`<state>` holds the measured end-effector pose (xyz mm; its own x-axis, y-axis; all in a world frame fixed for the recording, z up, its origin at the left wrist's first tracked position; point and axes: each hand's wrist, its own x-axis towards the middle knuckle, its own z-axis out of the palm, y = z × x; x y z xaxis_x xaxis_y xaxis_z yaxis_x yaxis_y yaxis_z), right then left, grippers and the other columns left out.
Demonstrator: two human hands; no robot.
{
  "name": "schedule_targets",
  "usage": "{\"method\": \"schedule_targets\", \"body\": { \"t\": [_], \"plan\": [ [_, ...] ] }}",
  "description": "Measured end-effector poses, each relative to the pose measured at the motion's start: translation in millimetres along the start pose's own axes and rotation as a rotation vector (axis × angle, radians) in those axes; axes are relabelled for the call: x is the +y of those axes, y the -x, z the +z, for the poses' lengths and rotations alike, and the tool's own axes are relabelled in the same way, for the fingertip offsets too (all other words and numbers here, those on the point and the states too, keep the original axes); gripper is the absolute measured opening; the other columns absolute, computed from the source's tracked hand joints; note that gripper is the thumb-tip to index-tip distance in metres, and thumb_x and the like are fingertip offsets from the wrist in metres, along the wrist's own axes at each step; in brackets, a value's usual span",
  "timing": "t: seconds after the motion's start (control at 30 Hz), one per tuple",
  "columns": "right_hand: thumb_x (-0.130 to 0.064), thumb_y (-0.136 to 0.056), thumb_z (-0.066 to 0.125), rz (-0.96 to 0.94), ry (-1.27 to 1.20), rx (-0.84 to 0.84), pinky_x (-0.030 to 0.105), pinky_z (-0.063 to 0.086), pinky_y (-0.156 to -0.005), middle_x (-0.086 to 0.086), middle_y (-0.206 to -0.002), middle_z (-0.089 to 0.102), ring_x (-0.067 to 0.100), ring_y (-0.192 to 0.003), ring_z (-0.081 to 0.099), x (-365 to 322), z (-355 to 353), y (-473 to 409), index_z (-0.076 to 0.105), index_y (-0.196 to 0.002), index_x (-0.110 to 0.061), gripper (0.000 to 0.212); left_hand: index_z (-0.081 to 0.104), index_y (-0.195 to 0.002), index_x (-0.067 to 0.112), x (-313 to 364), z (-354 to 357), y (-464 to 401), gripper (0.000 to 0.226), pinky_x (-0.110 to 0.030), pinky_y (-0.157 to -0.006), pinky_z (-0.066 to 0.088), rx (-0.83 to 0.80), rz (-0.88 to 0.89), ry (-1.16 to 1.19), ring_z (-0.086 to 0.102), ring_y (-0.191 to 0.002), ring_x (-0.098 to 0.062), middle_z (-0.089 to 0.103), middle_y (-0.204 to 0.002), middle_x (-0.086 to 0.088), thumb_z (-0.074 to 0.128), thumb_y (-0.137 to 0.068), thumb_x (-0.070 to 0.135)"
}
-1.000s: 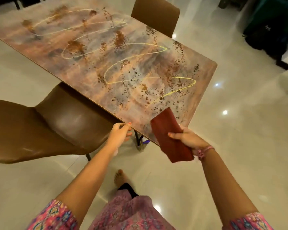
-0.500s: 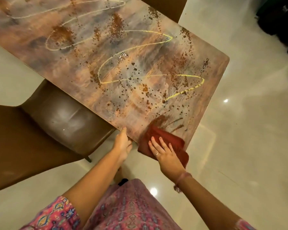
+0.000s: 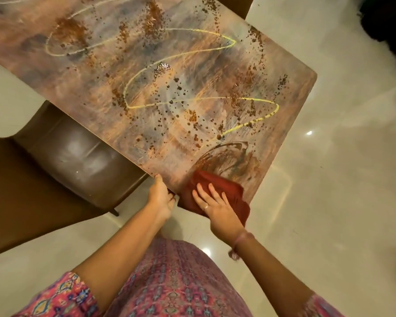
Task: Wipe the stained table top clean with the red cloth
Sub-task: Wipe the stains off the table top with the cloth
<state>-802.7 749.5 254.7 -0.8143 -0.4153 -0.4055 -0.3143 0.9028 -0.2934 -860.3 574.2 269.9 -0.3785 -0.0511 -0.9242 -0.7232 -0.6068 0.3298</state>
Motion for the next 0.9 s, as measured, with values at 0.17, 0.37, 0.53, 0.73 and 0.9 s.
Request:
{"method": "schedule_targets", "body": {
  "t": [0.17,0.37,0.53,0.73,0.9],
  "plan": [
    [0.013,-0.079,0.042,0.150,-0.118,-0.012,0.050,0.003,-0.118,-0.012,-0.158,0.000,0.021,-0.148,-0.003,76.8,-34.0,4.8,0.016,-0.151,-0.031,0.089,0.036,-0.142,0.009,-3.2,-1.8,-2.1,0.050,-0.035,-0.105,0.035,0.025,-0.008,0.077,0.043,-0.130,-0.026,0.045,-0.142,-0.012,0.032,-0.102,0.039],
    [-0.002,-0.084,0.042,0.340,-0.170,0.137,0.059,0.000,-0.114,-0.004,-0.161,-0.003,0.030,-0.147,-0.007,41.6,-45.3,-57.0,0.008,-0.153,-0.027,0.080,0.049,-0.130,0.010,-25.5,-0.1,-4.6,0.058,-0.033,-0.084,0.048,-0.046,-0.014,0.142,0.059,-0.103,-0.024,0.058,-0.123,-0.010,0.032,-0.097,0.055],
    [-0.017,-0.081,0.024,-0.232,-0.052,-0.106,0.047,-0.006,-0.113,-0.021,-0.154,-0.010,0.013,-0.142,-0.020,38.9,6.7,29.3,0.010,-0.150,-0.038,0.073,0.055,-0.122,0.014,-44.5,7.8,-9.1,0.073,-0.036,-0.073,0.051,-0.065,-0.022,0.207,0.061,-0.094,-0.022,0.064,-0.111,-0.009,0.031,-0.086,0.072],
    [0.008,-0.078,0.039,-0.125,-0.040,-0.036,0.058,0.009,-0.116,-0.012,-0.158,0.011,0.018,-0.147,0.000,144.7,-61.8,-20.0,0.026,-0.148,-0.035,0.084,0.052,-0.125,0.014,-59.1,20.0,-6.1,0.063,-0.031,-0.074,0.050,-0.004,0.047,0.358,0.060,-0.097,-0.019,0.062,-0.109,-0.005,0.040,-0.089,0.064],
    [-0.006,-0.085,0.041,-0.039,-0.090,0.060,0.059,0.003,-0.115,-0.006,-0.160,0.011,0.027,-0.148,0.000,111.9,-69.0,-78.2,0.023,-0.150,-0.031,0.072,0.054,-0.122,0.021,-77.7,24.1,-10.7,0.054,-0.029,-0.071,0.050,0.008,0.120,0.368,0.060,-0.100,-0.016,0.062,-0.111,0.000,0.037,-0.091,0.062]
  ]
}}
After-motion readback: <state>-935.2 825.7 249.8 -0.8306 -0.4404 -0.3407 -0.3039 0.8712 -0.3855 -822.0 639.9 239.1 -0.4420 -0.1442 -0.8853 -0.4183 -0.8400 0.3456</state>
